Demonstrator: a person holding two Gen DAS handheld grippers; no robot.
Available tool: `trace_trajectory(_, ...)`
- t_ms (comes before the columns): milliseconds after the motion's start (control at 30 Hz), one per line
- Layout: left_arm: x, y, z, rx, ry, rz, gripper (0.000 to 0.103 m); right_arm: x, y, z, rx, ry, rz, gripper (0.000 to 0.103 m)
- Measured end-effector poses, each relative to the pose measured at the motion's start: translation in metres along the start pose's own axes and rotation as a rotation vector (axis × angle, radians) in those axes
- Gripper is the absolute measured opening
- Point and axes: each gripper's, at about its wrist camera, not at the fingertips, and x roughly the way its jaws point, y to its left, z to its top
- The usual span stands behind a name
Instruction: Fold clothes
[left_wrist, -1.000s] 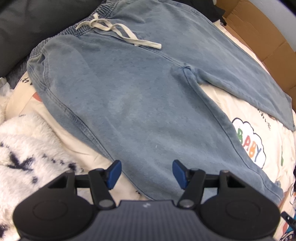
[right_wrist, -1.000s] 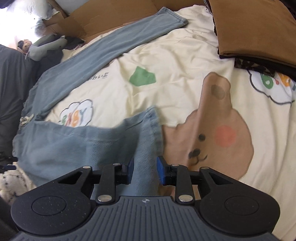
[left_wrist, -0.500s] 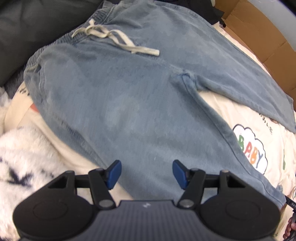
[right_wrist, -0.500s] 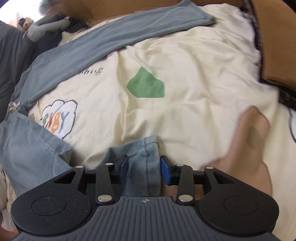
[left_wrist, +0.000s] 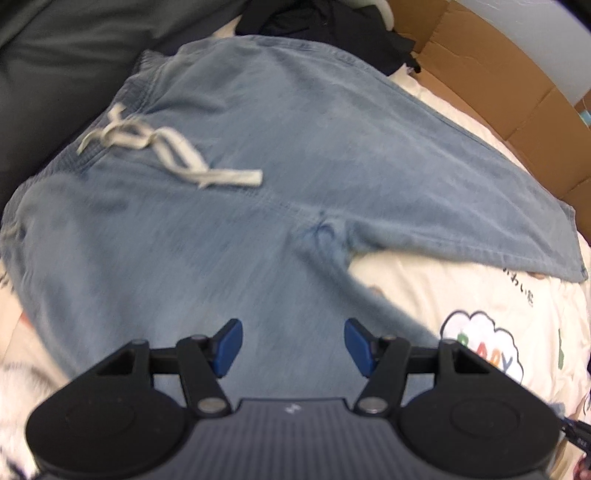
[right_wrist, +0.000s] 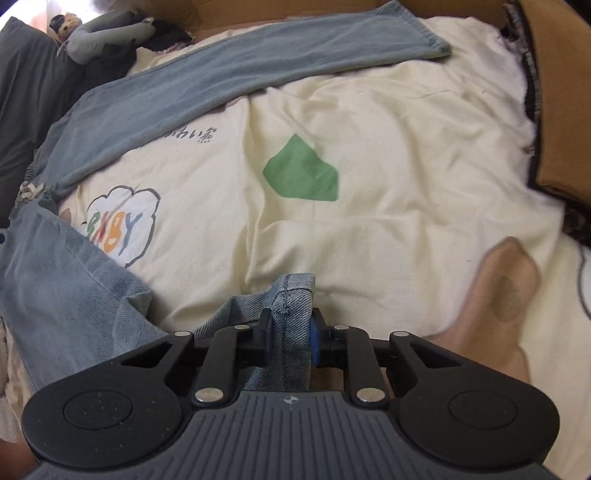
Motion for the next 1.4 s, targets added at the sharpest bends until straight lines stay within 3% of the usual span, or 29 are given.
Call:
trace_trajectory(300,0.031,-0.024,0.031,0.03,0.012,-0.003,0.064,-0.064,-0.024,-0.026,0.132,-0.089,-0.128,0.017)
trace_trajectory(567,0.063,-0.035,0.051,0.011,0.079,0.029,0.062,-0.1,-0.031,-0.052,0.241,-0.12,-0.221,0.016)
trace_trajectory(600,0.068,-0.037,0.053,0.011,0.093,0.032,0.06,-0.102,-0.03,-0.055,0.249,-0.12,-0.227,0.016)
trace_trajectory(667,0.079,-0.039,0.058,0.006,0.122,0.037,0.035,-0.104,-0.028,-0.058,0.26,-0.115,-0.237,0.016)
trace_trajectory(733,0.086,-0.038,0.062,-0.019,0.137,0.049,0.02,-0.106,-0.027,-0.059,0.265,-0.109,-0.247,0.016)
trace_trajectory(867,0.094,-0.035,0.07,-0.058,0.14,0.043,0.013,-0.104,-0.03,-0.062,0.275,-0.098,-0.265,0.016)
trace_trajectory(1033,0.103,-0.034,0.075,-0.094,0.15,0.045,0.012,-0.094,-0.034,-0.059,0.256,-0.084,-0.282,0.016)
trace_trajectory(1233,0.119,-0.042,0.079,-0.092,0.189,0.103,0.014,-0.059,-0.051,-0.059,0.271,-0.038,-0.295,0.017)
trace_trajectory(1400,0.108,-0.05,0.081,-0.039,0.198,0.07,0.037,-0.048,-0.086,-0.067,0.449,-0.057,-0.221,0.028)
